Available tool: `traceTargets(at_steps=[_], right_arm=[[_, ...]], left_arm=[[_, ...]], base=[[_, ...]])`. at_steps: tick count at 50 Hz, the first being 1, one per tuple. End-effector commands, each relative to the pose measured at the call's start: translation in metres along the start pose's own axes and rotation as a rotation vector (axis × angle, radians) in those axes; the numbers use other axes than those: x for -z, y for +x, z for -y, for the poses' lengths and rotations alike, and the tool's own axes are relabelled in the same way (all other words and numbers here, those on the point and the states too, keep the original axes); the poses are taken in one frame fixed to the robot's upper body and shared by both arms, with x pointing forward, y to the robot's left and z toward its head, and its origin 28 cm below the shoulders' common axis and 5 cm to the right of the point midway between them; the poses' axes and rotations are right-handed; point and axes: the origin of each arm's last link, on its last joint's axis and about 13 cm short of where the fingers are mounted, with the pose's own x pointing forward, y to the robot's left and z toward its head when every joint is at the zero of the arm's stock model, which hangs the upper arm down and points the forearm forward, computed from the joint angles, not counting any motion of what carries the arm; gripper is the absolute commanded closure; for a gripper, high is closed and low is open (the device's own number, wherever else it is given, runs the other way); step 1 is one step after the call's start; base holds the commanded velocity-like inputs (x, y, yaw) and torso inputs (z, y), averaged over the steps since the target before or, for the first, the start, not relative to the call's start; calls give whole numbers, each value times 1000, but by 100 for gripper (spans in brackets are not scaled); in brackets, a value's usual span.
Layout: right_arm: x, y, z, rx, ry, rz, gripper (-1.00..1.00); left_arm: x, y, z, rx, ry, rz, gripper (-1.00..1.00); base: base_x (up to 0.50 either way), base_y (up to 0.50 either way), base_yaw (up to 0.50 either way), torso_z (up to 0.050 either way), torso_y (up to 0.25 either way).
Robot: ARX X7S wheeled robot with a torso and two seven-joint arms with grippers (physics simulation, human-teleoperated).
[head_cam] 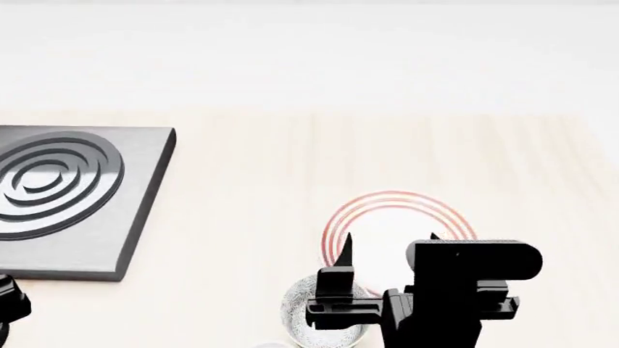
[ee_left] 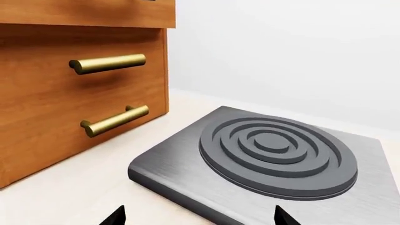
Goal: Pick the akita bowl between the plate and the ramekin and place it on the plate.
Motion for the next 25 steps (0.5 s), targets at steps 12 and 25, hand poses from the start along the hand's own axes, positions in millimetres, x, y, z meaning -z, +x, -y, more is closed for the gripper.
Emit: traceTargets(at_steps=[12, 25], right_arm=[[6, 15, 1, 9, 100, -137, -100], [7, 20, 2, 5, 110, -198, -100]], left_arm=[[0, -3, 1, 28, -29, 0, -100], [1, -3, 1, 29, -29, 0, -100]], base=[[0, 0, 0, 0, 0], [0, 0, 0, 0, 0]])
